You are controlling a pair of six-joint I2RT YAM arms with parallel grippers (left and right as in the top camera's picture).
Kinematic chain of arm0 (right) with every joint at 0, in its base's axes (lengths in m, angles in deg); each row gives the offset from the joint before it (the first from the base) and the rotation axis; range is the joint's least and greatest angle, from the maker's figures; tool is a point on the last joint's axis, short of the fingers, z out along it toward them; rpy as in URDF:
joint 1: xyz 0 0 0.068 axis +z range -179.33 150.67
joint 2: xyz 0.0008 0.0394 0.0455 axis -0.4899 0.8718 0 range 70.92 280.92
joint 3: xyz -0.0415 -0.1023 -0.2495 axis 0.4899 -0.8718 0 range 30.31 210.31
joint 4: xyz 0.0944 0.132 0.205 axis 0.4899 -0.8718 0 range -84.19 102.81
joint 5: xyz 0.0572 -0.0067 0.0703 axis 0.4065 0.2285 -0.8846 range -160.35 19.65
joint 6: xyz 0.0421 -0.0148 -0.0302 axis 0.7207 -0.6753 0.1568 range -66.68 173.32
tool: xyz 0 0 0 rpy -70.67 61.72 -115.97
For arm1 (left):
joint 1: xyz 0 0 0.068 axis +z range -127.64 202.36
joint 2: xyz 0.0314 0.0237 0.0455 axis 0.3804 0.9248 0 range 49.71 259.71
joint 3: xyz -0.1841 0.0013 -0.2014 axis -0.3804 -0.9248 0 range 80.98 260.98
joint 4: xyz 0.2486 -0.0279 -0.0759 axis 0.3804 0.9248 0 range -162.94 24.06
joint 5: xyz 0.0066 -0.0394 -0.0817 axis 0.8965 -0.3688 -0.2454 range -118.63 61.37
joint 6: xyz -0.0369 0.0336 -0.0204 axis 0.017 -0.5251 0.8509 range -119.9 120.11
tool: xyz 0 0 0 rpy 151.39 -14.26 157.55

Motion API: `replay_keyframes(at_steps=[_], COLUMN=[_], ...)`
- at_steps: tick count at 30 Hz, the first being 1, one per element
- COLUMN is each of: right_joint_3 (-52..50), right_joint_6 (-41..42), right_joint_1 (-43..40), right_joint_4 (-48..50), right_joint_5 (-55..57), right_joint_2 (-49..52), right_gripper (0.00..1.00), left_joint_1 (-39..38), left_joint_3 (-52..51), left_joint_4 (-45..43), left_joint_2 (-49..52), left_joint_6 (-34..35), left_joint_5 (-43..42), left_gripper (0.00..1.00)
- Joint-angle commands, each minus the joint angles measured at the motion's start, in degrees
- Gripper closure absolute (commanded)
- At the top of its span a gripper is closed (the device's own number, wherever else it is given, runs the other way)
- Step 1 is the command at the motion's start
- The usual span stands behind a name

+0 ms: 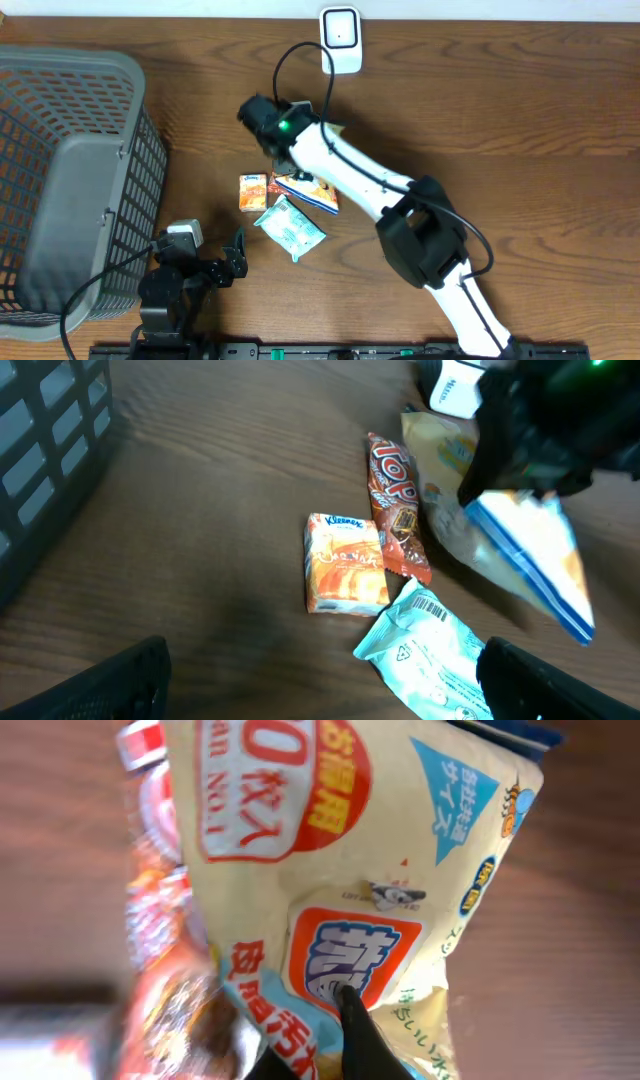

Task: Scan the item barcode
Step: 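Close the right gripper on the yellow snack bag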

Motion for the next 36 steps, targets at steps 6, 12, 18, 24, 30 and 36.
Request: replay_keyframes(at_steps=[6,12,18,24,30,36], right_joint_3=[3.5,3.5,3.5,3.5,3.5,1.9], right_joint_6=[-34.2,-53.7,-56.9,-61.6,-67.7,-70.8], right_joint_1=[-11.8,-17.3,-18.7,-18.1,-17.0,-16.6], right_joint_4=[-9.0,-21.9,-28.8,-34.0,-34.0,-34.0], right_joint_5=[-58.1,-76.3,-85.0,-89.4,-89.4,-87.4], right_joint_2=[-2.3,-2.3,-2.3,-2.3,-2.4,-3.7], right_gripper=[0.99,0.99,0.99,0.99,0.99,0.99], left_joint_1=[-0.2,-0.2,-0.2,-0.2,-0.2,-0.2], left_joint_3=[-0.8,-0.8,-0.8,-0.8,-0.8,-0.8], left_joint_4=[1.0,1.0,1.0,1.0,1.0,1.0], left_joint_2=[0.0,0.0,0.0,0.0,0.0,0.0], left_joint_6=[0.5,0.5,0.5,0.5,0.5,0.5], left_joint_5=[-0.5,-0.5,-0.5,-0.5,-0.5,-0.5], left_gripper=[0.02,0.02,0.02,0.02,0.02,0.02])
